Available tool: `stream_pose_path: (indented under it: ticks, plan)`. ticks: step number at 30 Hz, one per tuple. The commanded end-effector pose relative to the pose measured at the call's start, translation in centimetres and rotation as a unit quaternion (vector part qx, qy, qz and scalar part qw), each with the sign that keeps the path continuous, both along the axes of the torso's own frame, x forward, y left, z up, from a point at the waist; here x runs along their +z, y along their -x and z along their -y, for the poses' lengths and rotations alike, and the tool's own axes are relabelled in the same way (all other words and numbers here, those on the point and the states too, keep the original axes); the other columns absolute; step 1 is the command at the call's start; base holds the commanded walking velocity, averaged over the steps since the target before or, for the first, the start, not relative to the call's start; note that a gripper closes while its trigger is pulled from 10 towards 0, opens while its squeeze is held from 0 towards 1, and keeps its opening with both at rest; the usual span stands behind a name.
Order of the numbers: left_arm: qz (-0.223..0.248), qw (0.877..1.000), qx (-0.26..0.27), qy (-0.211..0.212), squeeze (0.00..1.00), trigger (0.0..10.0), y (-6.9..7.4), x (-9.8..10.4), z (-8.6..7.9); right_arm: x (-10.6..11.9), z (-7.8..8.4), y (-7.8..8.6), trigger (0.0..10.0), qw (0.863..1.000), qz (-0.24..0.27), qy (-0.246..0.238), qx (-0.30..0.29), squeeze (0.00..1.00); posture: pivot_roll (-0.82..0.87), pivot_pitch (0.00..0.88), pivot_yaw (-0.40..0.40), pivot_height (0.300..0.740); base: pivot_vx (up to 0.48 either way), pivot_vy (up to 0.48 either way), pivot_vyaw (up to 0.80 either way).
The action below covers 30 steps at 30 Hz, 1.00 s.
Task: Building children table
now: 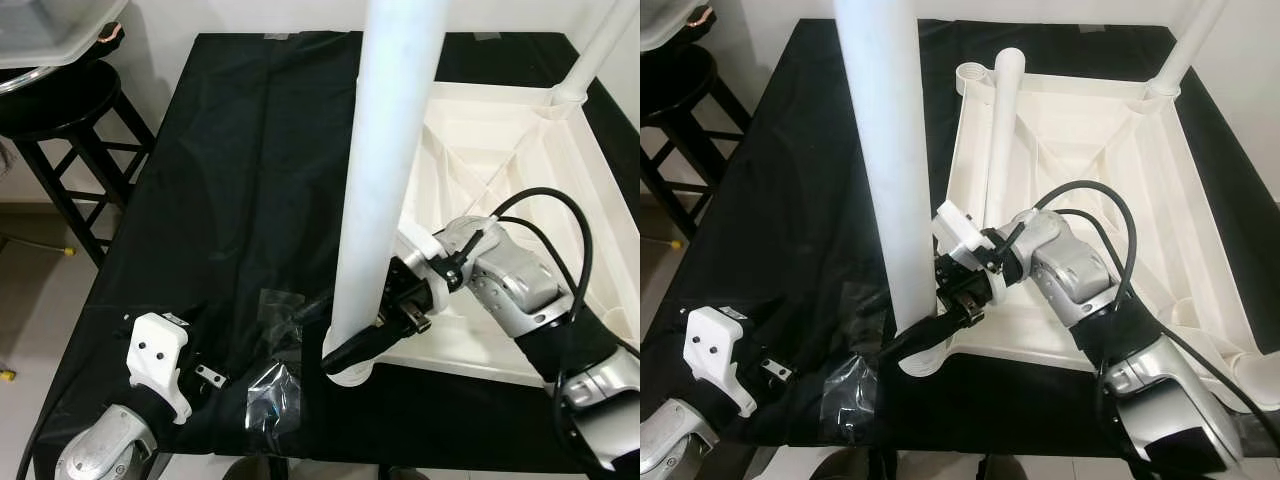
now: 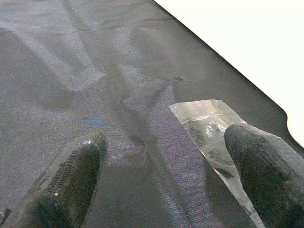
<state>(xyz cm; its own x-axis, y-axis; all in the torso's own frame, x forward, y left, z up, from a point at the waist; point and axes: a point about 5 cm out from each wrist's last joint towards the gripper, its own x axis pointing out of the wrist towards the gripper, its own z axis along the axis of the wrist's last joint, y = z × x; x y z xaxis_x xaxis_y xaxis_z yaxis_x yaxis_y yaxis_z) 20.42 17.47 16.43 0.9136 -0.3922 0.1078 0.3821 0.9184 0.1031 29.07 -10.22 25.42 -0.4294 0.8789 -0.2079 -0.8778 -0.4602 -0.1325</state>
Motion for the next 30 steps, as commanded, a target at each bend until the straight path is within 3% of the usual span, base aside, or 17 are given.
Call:
stream_pose_path:
  ticks: [1, 12, 30]
  plan:
    - [-0.001, 1.0, -0.012, -0.003, 0.0, 10.0, 0.5, -0.1, 0.1, -0.9, 0.0, -0.1, 10.0, 1.0, -0.025, 0.016, 0.002, 0.0, 0.05, 0.316, -0.007, 0.74, 0.0, 0.0, 0.0]
    - [0.003, 1.0, -0.024, -0.004, 0.0, 10.0, 0.6, 0.0, 0.3, -0.7, 0.7, -1.1, 10.0, 0.999, -0.028, 0.019, -0.02, 0.0, 0.06, 0.32, -0.005, 0.74, 0.0, 0.0, 0.0]
    - [0.008, 0.999, -0.038, -0.006, 0.0, 10.0, 0.8, 0.3, 1.0, -1.2, 0.2, -1.7, 10.0, 0.999, 0.01, 0.041, -0.022, 0.0, 0.06, 0.328, -0.009, 0.74, 0.0, 0.0, 0.0]
